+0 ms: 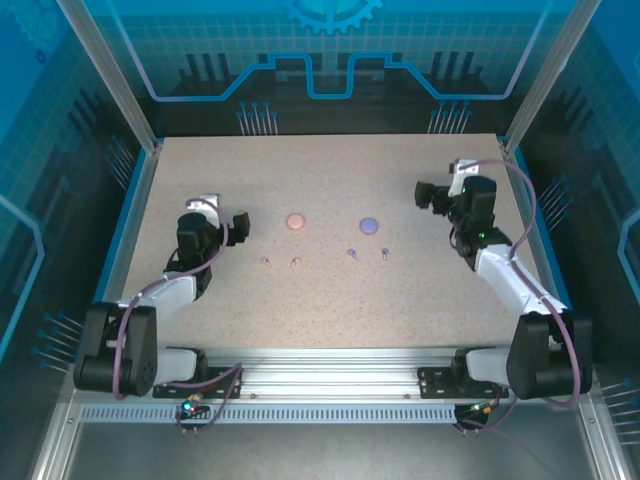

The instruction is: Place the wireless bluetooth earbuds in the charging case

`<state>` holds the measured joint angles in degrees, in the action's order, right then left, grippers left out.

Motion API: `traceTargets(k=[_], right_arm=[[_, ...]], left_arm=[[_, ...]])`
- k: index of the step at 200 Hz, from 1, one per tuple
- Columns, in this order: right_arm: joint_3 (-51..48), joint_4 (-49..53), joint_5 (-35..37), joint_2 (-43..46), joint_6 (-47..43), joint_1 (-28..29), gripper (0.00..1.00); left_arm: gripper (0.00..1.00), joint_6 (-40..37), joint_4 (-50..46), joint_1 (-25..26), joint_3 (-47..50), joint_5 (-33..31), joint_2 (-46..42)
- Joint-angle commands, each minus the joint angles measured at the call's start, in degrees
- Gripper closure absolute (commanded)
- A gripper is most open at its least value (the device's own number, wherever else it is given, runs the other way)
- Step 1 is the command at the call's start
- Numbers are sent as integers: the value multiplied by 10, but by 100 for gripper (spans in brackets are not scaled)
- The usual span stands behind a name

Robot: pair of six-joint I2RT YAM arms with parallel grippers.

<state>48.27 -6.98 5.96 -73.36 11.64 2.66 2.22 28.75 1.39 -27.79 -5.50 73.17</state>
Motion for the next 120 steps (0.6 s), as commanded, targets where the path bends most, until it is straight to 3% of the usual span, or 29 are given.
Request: traceTargets(k=[1,38,75,120], right_arm=[[75,199,-29,-33,91,-18,0],[124,259,-124,-62,93,-7,0],[184,376,-107,-99,61,64,5],[248,468,-82,-173,81,130,8]], left_arm=[[1,84,-119,3,-46,-17,-48],[1,199,-271,6,-126,20,-75],[1,247,-316,40,-135,27,-73],[1,293,-380,127,-158,-9,-38]])
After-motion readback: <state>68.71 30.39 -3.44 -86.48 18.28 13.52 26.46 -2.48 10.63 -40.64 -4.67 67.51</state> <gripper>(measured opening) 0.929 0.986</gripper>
